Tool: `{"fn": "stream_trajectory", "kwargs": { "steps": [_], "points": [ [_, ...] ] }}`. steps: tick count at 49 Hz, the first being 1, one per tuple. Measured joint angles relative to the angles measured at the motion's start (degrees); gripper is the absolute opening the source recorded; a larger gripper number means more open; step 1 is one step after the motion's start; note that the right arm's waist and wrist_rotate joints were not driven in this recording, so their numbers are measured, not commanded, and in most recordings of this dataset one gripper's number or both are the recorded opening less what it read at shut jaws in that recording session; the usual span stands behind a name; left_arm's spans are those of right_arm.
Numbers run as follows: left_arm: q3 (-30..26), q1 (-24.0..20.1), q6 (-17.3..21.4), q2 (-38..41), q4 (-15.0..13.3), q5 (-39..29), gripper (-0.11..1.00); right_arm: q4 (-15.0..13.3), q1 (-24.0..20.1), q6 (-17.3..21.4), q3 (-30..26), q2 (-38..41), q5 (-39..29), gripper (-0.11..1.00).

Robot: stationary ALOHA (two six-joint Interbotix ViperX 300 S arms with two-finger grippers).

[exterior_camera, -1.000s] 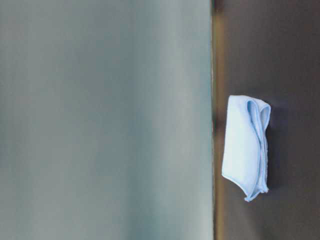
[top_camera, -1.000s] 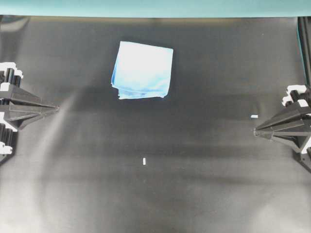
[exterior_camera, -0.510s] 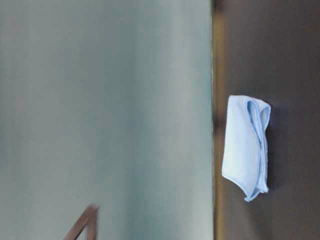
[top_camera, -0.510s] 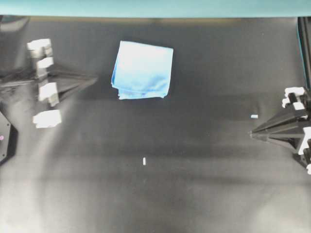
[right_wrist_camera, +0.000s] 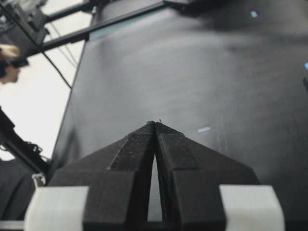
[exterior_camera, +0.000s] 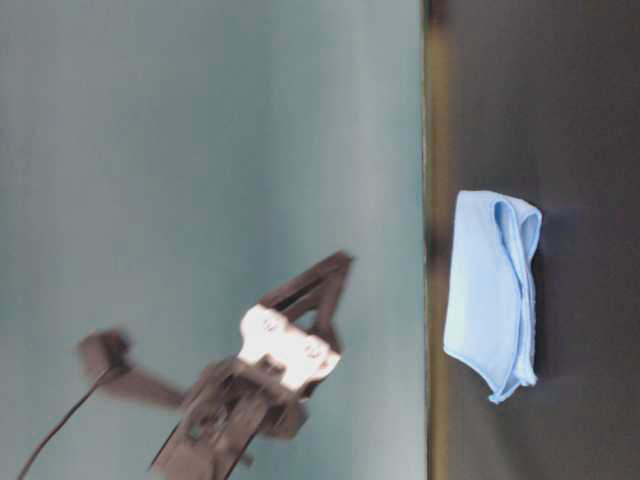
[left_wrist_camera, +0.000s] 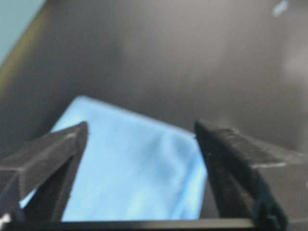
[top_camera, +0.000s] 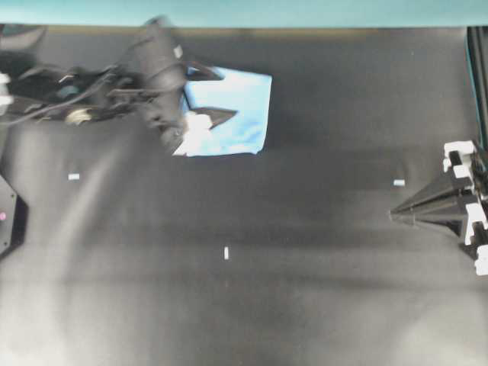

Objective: Push a blue cloth with the left arm to wipe the desk.
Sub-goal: 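Lower the left gripper onto the blue cloth's top surface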

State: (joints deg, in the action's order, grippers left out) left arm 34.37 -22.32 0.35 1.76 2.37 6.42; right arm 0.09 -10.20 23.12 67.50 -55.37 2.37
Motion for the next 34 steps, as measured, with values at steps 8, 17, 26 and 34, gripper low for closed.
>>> {"fn": "stream_trajectory", "kwargs": {
  "steps": [8,17,26,34],
  "points": [
    [-5.5,-3.1,-0.7,7.6,0.0,-2.5,0.84,0.0,0.0,0.1,0.1,0.0,0.0,0.0],
    [-7.6,-4.0,-1.5,13.0,0.0,-2.6,0.85,0.0,0.0,0.1,0.1,-0.1,0.0,0.0],
    [-7.8,-5.0,-3.8,15.8,-0.1,-2.8,0.85,0.0,0.0,0.0,0.1,-0.1,0.1,0.0],
    [-7.8,-5.1,-6.0,17.8,0.0,-3.0,0.85,0.0,0.0,0.1,0.4,-0.1,0.1,0.0]
  ]
}}
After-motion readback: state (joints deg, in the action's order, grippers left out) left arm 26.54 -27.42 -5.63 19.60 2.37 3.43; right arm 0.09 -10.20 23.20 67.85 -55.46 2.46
